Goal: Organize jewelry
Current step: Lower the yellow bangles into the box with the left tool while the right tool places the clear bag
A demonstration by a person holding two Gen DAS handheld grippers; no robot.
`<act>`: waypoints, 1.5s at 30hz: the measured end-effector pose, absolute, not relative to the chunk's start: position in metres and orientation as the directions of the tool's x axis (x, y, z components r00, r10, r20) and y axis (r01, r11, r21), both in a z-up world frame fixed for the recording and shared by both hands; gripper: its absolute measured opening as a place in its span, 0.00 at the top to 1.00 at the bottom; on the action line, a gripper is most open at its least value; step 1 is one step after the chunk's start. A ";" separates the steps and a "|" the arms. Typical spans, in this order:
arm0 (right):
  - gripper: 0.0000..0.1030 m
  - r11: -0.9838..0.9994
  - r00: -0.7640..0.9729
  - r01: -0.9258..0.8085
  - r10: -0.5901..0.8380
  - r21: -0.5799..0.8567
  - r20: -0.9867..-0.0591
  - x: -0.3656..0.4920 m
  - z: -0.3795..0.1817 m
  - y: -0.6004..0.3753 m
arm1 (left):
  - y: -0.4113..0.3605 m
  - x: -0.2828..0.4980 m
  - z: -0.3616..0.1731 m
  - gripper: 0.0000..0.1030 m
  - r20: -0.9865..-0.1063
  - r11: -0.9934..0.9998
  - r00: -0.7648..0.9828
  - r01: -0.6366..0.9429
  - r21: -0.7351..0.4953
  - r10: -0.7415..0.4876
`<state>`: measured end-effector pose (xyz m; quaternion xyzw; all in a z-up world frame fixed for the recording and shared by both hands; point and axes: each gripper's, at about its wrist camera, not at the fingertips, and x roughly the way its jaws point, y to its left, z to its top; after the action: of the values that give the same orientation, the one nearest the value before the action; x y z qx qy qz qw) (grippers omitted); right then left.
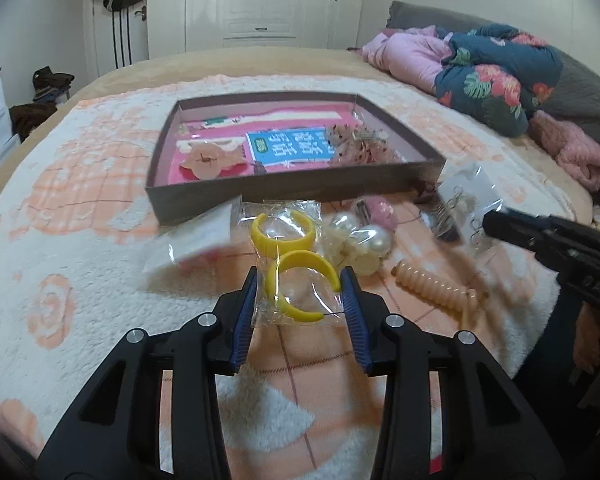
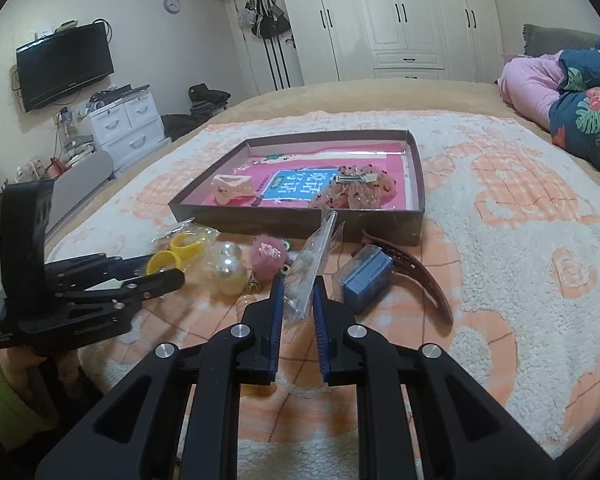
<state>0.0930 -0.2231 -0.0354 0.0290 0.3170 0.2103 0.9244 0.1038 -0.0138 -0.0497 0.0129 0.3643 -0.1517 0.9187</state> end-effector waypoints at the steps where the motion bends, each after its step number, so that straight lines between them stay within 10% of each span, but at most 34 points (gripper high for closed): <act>1: 0.86 0.909 0.712 -0.374 0.408 0.182 -0.572 0.092 -0.034 -0.222 | -0.013 0.101 -0.046 0.69 -0.666 0.953 0.694 0.288 -0.091 -0.274; 45: 0.86 0.949 0.820 -0.310 0.300 0.062 -0.488 0.184 0.013 -0.221 | 0.025 0.183 0.013 0.69 -0.552 0.968 0.796 0.183 -0.171 -0.249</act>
<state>0.1844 -0.2210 0.0135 -0.0099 0.2542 0.1599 0.9538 0.1829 0.0252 0.0126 -0.0546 0.2984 -0.1142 0.9460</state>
